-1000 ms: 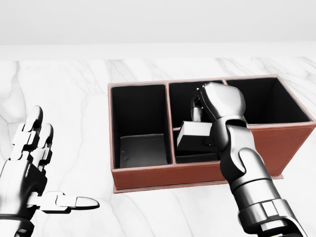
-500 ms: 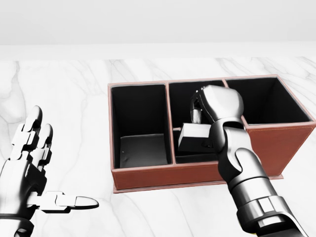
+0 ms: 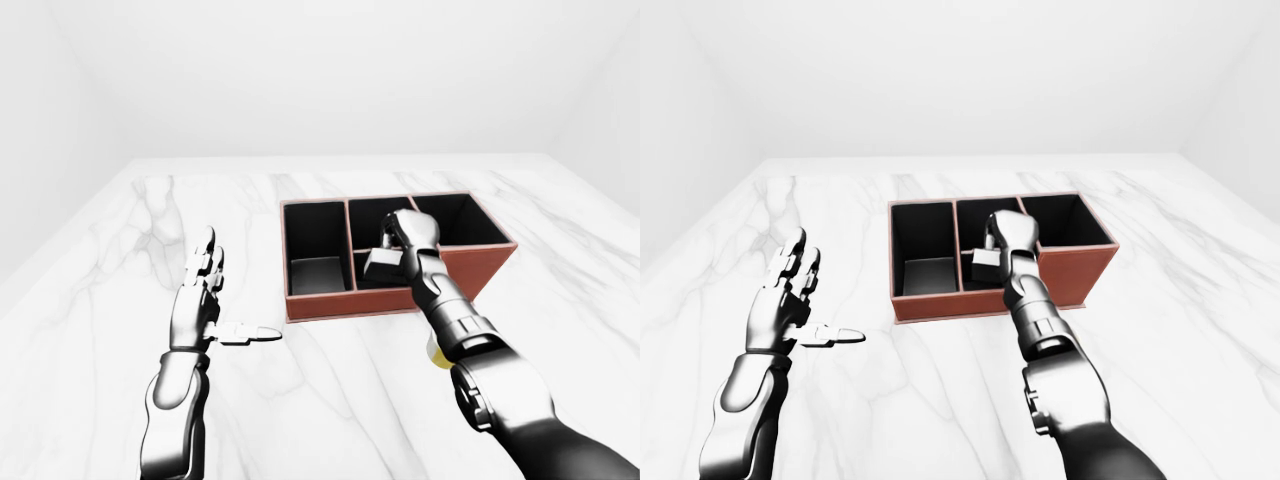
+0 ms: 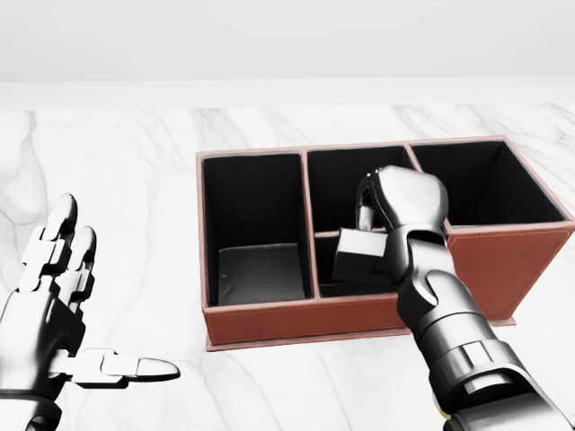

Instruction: Pick up the book and place it in the caddy.

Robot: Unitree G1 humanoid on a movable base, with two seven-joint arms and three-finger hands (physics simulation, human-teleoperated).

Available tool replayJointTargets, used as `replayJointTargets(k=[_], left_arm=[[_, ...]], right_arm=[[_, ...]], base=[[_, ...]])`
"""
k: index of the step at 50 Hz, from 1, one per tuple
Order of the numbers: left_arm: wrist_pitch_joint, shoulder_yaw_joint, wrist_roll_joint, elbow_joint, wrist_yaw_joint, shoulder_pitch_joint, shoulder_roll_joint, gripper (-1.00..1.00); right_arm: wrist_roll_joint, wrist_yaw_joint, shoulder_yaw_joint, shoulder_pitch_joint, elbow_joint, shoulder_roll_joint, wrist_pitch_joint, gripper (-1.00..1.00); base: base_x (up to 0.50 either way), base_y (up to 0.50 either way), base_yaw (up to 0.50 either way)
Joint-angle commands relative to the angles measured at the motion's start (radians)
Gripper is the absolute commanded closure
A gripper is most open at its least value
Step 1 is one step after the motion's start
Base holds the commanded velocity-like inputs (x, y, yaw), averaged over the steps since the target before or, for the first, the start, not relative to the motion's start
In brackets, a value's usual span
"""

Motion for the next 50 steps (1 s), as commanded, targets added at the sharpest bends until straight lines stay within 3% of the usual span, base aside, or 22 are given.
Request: replayJointTargets(k=[1, 20, 21, 22, 36, 50], left_arm=[[0.0, -0.001, 0.001, 0.003, -0.001, 0.0, -0.001, -1.0], [0.0, 0.0, 0.0, -0.011, -0.001, 0.001, -0.001, -1.0], [0.0, 0.0, 0.0, -0.008, -0.001, 0.0, -0.001, -1.0], [0.0, 0.0, -0.001, -0.005, -0.001, 0.0, -0.001, -1.0], [0.0, -0.001, 0.0, 0.003, -0.001, 0.002, -0.001, -1.0], [0.0, -0.006, 0.002, 0.003, 0.0, 0.001, -0.002, -1.0]], right_arm=[[-0.013, -0.083, 0.0, -0.029, 0.057, -0.017, 0.0, 1.0], [0.002, -0.127, 0.008, -0.048, 0.075, -0.006, 0.0, 1.0], [-0.004, -0.135, 0.013, -0.048, 0.075, -0.006, 0.0, 0.55], [-0.001, -0.137, 0.008, -0.049, 0.075, -0.005, 0.0, -1.0], [-0.018, -0.076, 0.004, -0.012, -0.08, 0.001, 0.0, -1.0], [-0.119, 0.196, -0.02, 0.126, -0.607, 0.028, 0.0, -1.0]], base=[[0.0, 0.0, 0.0], [0.0, 0.0, 0.0], [0.0, 0.0, 0.0], [0.0, 0.0, 0.0], [0.0, 0.0, 0.0], [0.0, 0.0, 0.0]])
